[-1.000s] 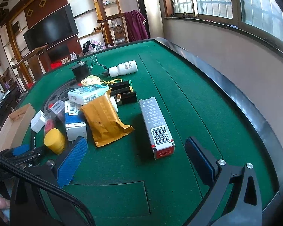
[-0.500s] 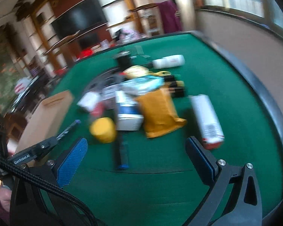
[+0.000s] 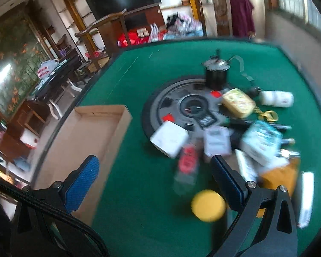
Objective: Organize objects
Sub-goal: 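Grasp the white square charger block with the right gripper, then lower the charger into the cardboard tray and open the right gripper while the left gripper drops the marker there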
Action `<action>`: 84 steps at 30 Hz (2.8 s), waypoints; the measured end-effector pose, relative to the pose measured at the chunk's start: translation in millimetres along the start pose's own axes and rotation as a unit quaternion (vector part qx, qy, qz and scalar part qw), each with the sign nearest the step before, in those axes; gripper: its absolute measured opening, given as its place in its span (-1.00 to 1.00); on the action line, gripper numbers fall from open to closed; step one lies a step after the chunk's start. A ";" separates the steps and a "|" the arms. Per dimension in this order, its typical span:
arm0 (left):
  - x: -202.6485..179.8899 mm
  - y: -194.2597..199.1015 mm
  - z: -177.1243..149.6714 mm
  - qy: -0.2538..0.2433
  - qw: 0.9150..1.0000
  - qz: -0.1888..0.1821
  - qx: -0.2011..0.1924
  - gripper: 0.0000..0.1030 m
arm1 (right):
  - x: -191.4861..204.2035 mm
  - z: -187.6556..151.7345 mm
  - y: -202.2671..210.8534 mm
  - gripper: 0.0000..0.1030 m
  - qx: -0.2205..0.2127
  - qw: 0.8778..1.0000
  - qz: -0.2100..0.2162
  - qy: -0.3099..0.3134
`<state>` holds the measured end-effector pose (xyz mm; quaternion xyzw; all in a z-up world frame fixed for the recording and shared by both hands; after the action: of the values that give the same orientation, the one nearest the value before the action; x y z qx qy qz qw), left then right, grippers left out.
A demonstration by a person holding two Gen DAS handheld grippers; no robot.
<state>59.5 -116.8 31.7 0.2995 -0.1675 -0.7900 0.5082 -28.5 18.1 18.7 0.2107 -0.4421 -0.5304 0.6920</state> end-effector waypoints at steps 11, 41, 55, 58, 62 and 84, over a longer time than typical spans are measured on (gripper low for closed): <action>56.6 5.8 -2.0 0.041 0.999 0.007 -0.010 -0.78 | -11.4 10.8 -80.2 0.49 0.090 0.990 -0.083 -0.062; 128.2 -70.0 43.3 0.095 0.993 0.032 0.056 -0.78 | 60.9 27.9 -76.8 -0.16 0.077 0.995 0.010 -0.059; 142.0 -123.9 14.8 0.164 0.981 0.004 0.102 -0.78 | 93.9 24.8 -131.8 -0.16 0.085 0.996 -0.029 -0.013; 141.5 -123.1 14.2 0.164 0.982 0.007 0.096 -0.77 | 98.4 30.5 -135.9 -0.16 0.072 0.996 -0.044 0.006; 144.0 -118.6 12.1 0.175 0.980 0.007 0.092 -0.42 | 99.3 34.0 -138.7 -0.16 0.068 0.996 -0.048 0.016; 155.0 -85.8 12.2 0.228 0.973 0.026 0.036 -0.06 | 112.7 36.9 -143.5 -0.03 0.101 0.994 0.041 -0.021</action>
<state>-55.8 -220.7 -54.8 0.4852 -0.0835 -0.6812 0.5418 -132.7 -129.1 -27.6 0.2500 -0.5164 -0.4586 0.6786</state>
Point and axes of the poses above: each gripper's, at about its wrist camera, not at the fingertips, and y roughly against the way its jaws point, x to its left, z to its top, the point moved 10 cm from there along -y, roughly the way its jaws point, and after that the axes turned 9 degrees about -y, right-handed, at the moved point
